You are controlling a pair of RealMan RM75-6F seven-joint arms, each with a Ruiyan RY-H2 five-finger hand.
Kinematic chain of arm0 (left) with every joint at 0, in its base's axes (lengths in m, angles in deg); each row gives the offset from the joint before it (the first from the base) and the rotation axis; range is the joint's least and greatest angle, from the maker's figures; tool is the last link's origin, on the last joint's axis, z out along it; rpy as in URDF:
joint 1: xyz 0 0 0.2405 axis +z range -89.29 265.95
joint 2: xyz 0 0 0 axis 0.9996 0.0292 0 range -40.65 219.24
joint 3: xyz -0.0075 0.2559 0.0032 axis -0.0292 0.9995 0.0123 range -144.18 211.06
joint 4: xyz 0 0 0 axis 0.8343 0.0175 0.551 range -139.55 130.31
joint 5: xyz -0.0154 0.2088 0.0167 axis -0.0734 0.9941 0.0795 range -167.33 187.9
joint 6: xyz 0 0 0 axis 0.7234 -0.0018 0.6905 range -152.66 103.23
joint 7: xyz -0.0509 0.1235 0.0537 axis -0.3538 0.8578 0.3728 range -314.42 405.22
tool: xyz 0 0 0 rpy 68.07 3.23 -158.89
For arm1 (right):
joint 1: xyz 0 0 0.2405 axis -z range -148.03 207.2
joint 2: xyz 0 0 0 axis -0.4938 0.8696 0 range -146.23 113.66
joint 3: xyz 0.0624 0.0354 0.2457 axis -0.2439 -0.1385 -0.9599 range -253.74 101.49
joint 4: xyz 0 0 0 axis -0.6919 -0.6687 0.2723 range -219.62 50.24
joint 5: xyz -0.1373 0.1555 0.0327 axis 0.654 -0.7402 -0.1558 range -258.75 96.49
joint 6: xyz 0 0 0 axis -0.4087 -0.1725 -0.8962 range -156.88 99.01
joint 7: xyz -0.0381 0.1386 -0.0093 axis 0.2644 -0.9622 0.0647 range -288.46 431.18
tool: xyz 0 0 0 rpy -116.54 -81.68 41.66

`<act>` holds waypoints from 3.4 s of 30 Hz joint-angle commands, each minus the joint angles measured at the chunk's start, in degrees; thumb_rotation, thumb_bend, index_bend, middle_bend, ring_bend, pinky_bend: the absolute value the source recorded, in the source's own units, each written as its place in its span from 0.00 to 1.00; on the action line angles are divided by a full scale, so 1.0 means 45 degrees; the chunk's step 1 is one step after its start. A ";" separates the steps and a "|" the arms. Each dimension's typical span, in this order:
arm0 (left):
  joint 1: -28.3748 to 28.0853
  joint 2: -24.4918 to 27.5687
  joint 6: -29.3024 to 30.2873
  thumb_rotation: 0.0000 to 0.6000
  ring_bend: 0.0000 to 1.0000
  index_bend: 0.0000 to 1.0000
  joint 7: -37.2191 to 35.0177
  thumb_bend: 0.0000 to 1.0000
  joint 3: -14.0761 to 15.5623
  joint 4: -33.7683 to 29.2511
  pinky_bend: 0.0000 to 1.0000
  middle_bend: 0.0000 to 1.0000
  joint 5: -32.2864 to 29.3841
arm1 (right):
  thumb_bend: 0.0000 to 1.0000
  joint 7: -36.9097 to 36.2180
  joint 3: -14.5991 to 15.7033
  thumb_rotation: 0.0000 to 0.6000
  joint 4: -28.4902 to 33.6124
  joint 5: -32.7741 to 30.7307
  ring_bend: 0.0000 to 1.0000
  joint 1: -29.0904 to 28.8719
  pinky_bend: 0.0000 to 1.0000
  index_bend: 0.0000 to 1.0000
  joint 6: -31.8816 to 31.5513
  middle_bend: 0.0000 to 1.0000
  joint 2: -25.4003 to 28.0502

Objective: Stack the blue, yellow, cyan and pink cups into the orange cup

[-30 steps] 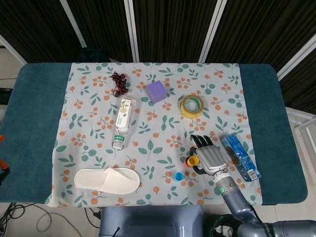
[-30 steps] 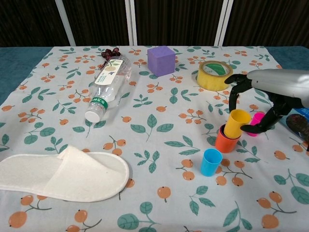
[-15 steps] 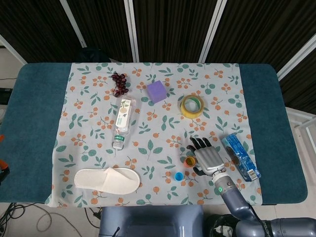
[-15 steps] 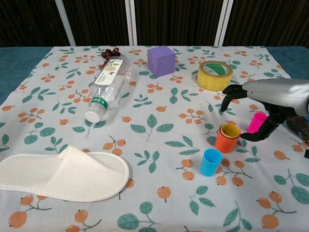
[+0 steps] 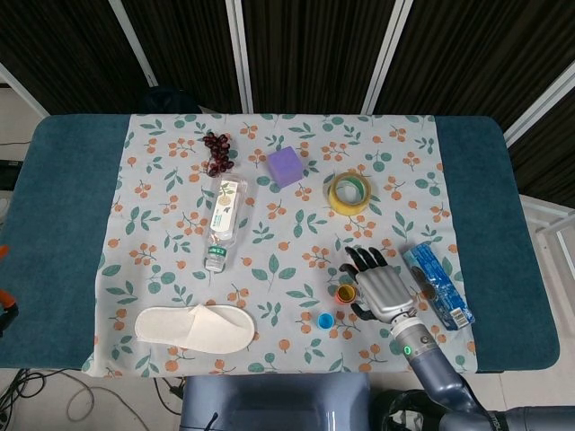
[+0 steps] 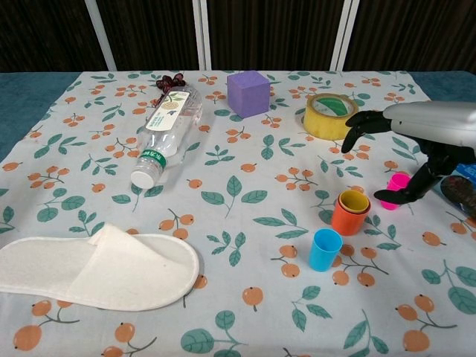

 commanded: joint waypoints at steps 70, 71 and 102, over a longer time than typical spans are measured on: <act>0.0016 0.0075 -0.0040 1.00 0.02 0.15 -0.0022 0.81 -0.0042 0.0023 0.08 0.03 -0.0135 | 0.44 -0.0126 0.0658 1.00 -0.3329 0.4234 0.00 0.1976 0.06 0.46 0.0581 0.00 -0.3260; 0.0015 0.0076 -0.0041 1.00 0.02 0.15 -0.0020 0.81 -0.0044 0.0021 0.08 0.03 -0.0136 | 0.45 -0.0128 0.0658 1.00 -0.3330 0.4239 0.00 0.1982 0.06 0.47 0.0590 0.00 -0.3259; 0.0024 0.0070 0.0008 1.00 0.02 0.16 -0.0050 0.81 -0.0047 0.0023 0.08 0.03 -0.0096 | 0.46 0.0547 -0.1244 1.00 -0.0485 0.2472 0.00 0.1225 0.06 0.49 0.0816 0.00 -0.0462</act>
